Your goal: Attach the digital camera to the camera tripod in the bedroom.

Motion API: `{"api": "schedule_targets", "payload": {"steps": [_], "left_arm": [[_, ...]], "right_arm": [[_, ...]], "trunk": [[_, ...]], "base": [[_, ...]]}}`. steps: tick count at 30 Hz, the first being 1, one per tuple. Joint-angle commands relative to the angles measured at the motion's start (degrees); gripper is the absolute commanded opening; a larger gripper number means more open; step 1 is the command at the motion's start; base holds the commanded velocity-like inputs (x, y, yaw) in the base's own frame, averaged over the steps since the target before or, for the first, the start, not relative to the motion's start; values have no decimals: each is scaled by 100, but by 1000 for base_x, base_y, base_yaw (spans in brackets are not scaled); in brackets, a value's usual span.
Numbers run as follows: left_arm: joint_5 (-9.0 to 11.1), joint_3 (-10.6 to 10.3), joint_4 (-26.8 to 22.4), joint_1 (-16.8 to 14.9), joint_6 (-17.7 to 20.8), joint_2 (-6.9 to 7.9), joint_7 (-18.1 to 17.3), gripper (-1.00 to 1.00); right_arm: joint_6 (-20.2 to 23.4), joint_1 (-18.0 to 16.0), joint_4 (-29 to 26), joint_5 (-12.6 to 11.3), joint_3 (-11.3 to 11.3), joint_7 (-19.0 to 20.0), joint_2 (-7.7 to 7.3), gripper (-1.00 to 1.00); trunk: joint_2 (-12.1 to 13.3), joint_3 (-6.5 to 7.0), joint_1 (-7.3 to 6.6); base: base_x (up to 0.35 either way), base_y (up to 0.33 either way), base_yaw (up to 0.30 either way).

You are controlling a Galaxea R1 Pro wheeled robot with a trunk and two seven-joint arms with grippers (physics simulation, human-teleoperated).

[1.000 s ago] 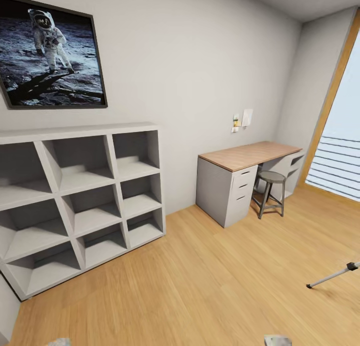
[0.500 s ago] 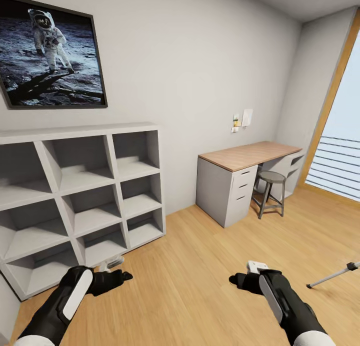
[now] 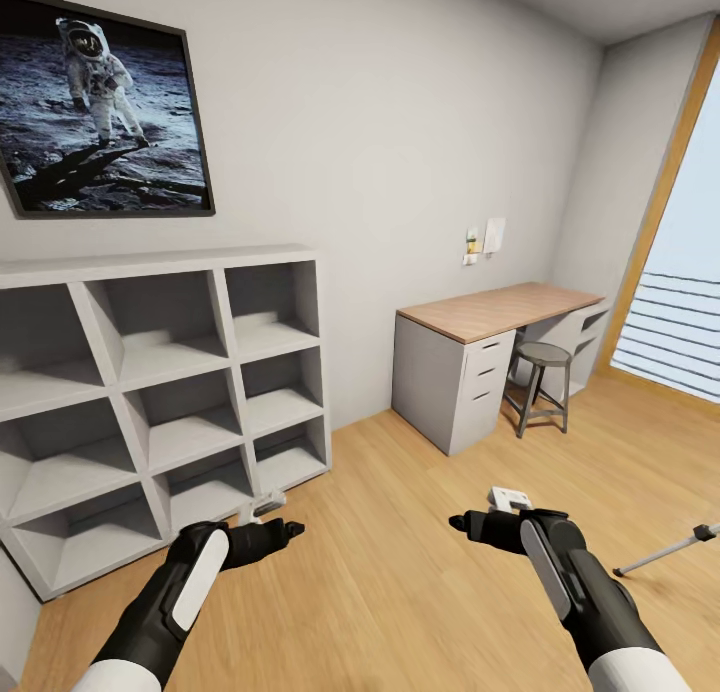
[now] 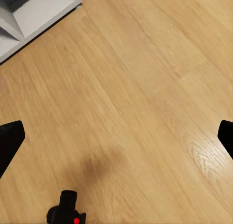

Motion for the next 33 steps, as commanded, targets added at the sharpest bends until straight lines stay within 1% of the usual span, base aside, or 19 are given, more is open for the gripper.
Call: {"api": "schedule_targets", "payload": {"steps": [1,6,9,11,15,33], "left_arm": [[-2,-8,-4,-3,20,-76,11,100],[-29,-15,-13,-5,18,-164,74,100],[-36,-19,-20,-4,21,-196,188,100],[-39,-21,-38,-5,23,-212,332,100],[-23,-17,-100,-6,41,-216,522,100],[-2,-32,-117,-7,39,-192,530,100]], "right_arm": [[27,-4,-6,37,-6,48,2,100],[48,-4,-13,48,-4,45,8,100],[111,-4,-23,57,-8,45,8,100],[191,-4,-39,62,-7,44,8,100],[287,-4,-34,67,-7,41,33,100],[282,-4,-9,38,-12,38,61,100]], "trunk": [[-4,-6,0],[-4,-6,0],[-4,-6,0],[-4,-6,0],[-164,-78,88],[-886,-401,483]], "base": [[0,0,0],[0,0,0],[0,0,0],[0,0,0],[0,0,0],[0,0,0]]}}
